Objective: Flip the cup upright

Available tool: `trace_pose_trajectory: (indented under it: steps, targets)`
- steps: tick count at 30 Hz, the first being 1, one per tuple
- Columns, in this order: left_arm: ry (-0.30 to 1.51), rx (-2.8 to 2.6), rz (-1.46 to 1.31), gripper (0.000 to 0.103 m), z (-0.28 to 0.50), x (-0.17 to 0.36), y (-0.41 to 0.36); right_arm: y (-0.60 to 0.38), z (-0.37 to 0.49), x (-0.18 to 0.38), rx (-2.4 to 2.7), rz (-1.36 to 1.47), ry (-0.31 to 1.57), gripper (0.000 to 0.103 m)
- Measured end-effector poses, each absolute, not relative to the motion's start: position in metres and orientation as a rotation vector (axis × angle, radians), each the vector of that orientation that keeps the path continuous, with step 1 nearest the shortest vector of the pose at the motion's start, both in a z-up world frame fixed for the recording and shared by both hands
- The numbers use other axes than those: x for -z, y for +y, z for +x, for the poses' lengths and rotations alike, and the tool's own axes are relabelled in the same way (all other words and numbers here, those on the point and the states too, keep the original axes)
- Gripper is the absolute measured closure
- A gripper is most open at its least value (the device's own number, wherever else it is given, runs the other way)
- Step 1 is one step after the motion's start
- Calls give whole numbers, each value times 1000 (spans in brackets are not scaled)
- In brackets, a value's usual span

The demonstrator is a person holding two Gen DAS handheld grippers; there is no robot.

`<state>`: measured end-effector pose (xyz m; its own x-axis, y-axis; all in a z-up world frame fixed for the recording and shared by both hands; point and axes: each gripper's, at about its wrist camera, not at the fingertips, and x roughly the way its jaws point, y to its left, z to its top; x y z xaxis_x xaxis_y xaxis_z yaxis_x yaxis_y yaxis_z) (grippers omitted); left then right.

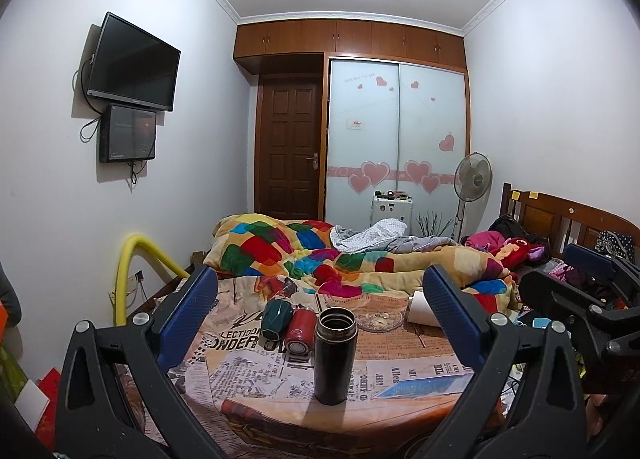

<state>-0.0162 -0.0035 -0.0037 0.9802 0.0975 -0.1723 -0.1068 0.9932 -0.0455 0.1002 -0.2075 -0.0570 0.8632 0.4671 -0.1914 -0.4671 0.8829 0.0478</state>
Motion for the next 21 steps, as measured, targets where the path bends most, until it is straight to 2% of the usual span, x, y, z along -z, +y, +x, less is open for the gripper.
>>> trace_pose_trajectory:
  steps: [21]
  targets:
    - [165,-77,-45,0,-15,1,-9,-207,100,56,-486,4,198,0]
